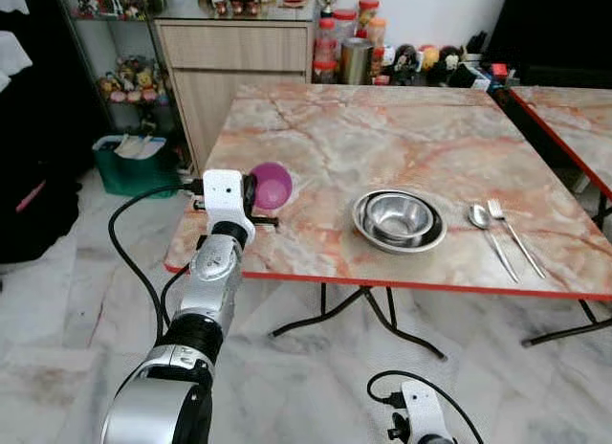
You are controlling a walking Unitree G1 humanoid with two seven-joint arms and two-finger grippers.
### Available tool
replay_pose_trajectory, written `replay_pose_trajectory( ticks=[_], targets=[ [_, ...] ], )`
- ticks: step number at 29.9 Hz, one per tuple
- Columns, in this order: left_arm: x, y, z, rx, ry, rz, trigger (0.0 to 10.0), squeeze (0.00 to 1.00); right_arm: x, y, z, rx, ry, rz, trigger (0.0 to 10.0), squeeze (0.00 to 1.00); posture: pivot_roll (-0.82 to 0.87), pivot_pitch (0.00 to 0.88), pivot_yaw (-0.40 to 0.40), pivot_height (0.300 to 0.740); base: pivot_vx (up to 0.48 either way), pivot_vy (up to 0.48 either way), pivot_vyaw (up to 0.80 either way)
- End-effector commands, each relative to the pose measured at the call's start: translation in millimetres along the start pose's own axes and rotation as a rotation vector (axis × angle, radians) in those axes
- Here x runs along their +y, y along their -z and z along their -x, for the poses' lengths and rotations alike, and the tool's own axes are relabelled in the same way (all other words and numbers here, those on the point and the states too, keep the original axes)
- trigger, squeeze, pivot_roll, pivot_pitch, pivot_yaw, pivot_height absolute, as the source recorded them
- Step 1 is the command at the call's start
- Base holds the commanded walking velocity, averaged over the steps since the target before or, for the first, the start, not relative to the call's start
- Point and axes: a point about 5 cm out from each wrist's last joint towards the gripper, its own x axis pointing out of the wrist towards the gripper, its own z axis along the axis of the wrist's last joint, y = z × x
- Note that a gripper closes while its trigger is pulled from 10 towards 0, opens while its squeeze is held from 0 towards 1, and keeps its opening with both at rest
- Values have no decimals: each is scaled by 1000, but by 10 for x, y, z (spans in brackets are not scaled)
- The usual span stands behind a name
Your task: Setting the table
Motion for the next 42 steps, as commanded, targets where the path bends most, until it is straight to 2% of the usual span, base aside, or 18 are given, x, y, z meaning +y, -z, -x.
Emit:
replay_pose_trajectory(
  ticks=[1,6,15,20,27,37,41,42],
  targets=[
    [28,-6,15,-1,4,3,10000,0,20,-41,-8,-11,-4,4,10000,0,-16,0,-22,740,360,0,0],
    [-12,-37,6,-11,21,-5,10000,0,37,-64,-15,-9,-8,15,10000,0,-11,0,-23,740,371,0,0],
    [15,-70,-3,-17,15,-3,10000,0,26,-35,-10,2,-2,9,10000,0,-6,0,-28,740,376,0,0],
    [31,-90,-6,-16,18,6,10000,0,21,-7,-5,9,2,5,10000,0,-3,0,-28,740,0,0,0],
    [-41,-127,-29,-8,55,51,10000,0,31,4,-4,14,-1,3,10000,0,-2,0,-28,740,0,0,0],
    [-31,-151,-43,-11,51,43,10000,0,47,2,-6,17,-7,-3,10000,0,-6,0,-23,740,137,0,0],
    [-32,-148,-37,-5,53,45,10000,0,23,78,6,55,10,-4,10000,0,-5,0,-25,740,298,0,0],
    [-34,-152,-37,-6,54,43,10000,0,-10,154,26,67,17,-4,10000,0,-3,0,-25,740,304,0,0]
  ],
)
